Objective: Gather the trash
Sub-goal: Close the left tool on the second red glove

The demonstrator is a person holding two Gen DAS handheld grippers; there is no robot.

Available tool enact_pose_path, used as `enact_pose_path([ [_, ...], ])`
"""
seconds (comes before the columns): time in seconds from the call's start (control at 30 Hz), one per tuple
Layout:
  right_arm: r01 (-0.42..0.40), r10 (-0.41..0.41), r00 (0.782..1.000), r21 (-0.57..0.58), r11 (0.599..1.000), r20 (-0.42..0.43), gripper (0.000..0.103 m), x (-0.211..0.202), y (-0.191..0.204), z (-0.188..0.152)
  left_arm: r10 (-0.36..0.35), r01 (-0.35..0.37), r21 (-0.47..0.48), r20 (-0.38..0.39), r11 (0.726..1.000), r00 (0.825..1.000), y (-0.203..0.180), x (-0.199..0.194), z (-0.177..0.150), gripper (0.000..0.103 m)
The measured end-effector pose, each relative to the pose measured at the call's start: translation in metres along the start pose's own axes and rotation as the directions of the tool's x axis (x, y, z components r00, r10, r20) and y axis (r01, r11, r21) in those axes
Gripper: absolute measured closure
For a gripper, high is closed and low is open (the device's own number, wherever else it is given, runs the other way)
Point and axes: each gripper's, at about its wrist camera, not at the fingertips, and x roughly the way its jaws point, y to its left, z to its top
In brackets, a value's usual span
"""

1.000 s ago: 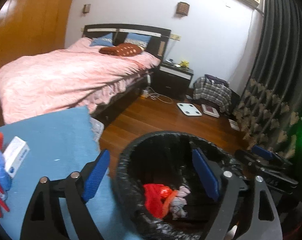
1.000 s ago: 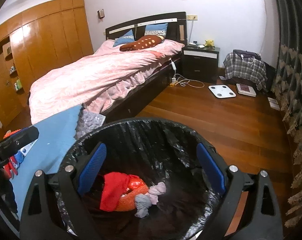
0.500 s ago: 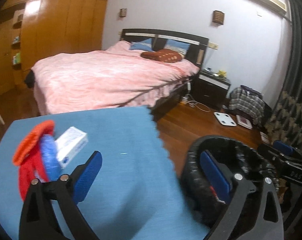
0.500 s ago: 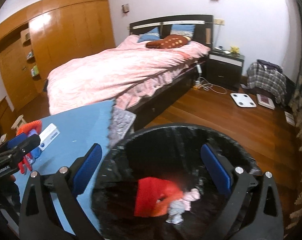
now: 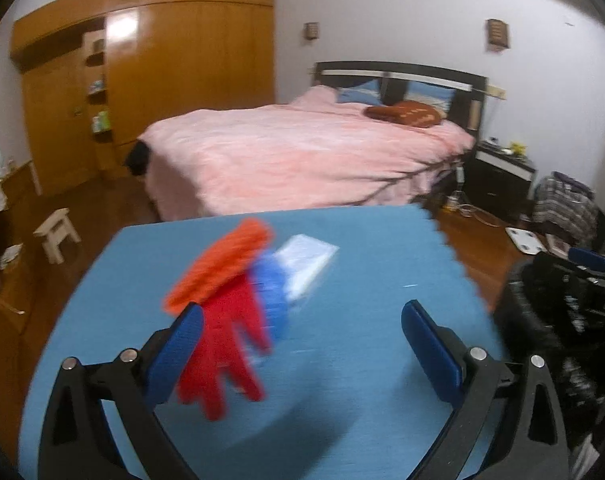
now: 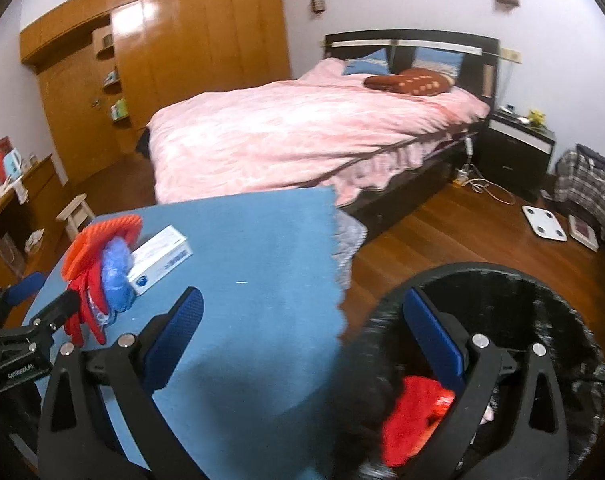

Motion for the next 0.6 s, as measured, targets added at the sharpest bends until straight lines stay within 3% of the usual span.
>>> enact_pose_path([
  [0.17,-0.023,0.023,1.0,-0.034,0.999,-0.011,0.006,0.019,0.024,0.001,0.053,-0.054,-0.052,-0.018,0.997,0.998,0.033,0.013,-0.009,0.01],
  [0.33,-0.038,0.036,0.999,-0.058,0.998,-0.036,0.006,0.035,0.041,-0.001,0.051,-0.053,-0.072,-0.029,0.996,0.998,0.05,0.029,-0.015,0.017],
  [0.53,-0.046,0.043,0.998,-0.072,0.996,-0.052,0.006,0.045,0.049,-0.004,0.033,-0.036,-0.076,-0.048,0.996,0.998,0.052,0.05,-0.016,0.037],
  [0.6,-0.051,0.046,0.997,-0.08,0.996,-0.056,0.006,0.048,0.053,-0.004,0.026,-0.03,-0.073,-0.061,0.997,0.998,0.051,0.056,-0.017,0.05],
])
